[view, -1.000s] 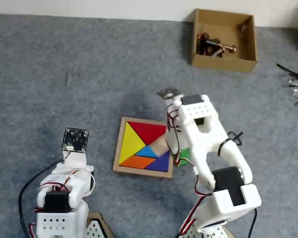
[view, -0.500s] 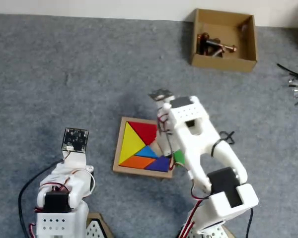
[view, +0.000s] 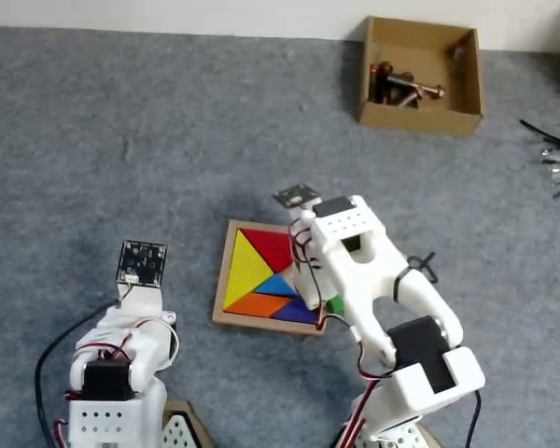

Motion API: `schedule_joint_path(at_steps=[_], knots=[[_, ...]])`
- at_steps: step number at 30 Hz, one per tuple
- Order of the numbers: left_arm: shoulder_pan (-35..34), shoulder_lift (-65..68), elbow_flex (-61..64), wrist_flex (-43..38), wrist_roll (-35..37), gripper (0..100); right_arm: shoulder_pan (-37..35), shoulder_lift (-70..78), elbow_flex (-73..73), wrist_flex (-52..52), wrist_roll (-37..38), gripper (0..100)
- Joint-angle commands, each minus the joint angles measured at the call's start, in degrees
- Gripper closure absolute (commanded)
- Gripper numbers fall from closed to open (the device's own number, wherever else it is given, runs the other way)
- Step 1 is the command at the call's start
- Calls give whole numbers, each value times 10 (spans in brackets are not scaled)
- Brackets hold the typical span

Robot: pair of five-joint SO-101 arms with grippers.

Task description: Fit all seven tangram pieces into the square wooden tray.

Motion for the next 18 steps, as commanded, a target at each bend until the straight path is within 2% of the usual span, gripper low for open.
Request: schedule_joint_path(at_steps=[1,18], knots=[[7,-6,10,2,1,995,28,-3,4,-31,-3,731],[7,-6,10,2,1,995,33,-1,36,-86,-3,731]])
